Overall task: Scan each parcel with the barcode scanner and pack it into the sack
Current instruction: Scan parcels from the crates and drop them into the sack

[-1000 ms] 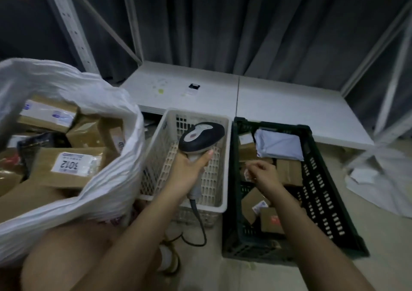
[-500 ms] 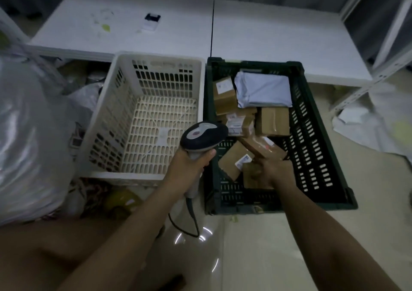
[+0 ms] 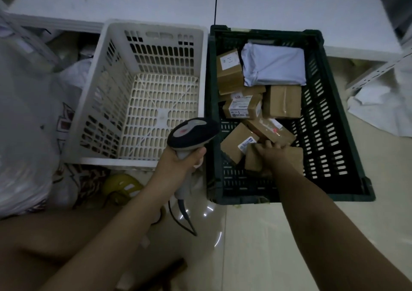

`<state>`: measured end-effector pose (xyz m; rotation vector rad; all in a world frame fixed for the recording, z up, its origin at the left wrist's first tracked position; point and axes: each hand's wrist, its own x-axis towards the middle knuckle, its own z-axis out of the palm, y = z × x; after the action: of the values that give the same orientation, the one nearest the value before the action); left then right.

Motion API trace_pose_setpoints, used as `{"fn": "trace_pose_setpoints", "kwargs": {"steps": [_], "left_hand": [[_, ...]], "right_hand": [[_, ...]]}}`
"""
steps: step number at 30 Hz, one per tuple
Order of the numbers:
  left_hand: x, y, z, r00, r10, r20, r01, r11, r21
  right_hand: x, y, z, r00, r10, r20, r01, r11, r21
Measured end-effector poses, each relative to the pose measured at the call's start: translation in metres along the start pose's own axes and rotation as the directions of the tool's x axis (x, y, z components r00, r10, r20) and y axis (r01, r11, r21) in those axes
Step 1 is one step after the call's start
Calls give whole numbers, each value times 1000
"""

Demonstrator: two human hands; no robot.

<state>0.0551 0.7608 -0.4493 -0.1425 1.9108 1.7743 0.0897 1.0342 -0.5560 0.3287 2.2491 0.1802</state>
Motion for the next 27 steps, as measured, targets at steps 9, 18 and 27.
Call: {"fn": "trace_pose_setpoints", "kwargs": {"steps": [9, 18, 27], "left_hand": [[-24, 26, -6, 992, 87, -89, -91, 995, -49], [-68, 73, -21, 956, 256, -143, -270, 959, -89], [-100, 78, -40, 968, 231, -95, -245, 952, -185]], "right_hand": [[-86, 31, -47, 864, 189, -467, 439, 170, 882], [-186, 0, -103, 847, 56, -529, 531, -167, 831], [-230, -57, -103, 890, 77, -450, 455, -198, 868]]}}
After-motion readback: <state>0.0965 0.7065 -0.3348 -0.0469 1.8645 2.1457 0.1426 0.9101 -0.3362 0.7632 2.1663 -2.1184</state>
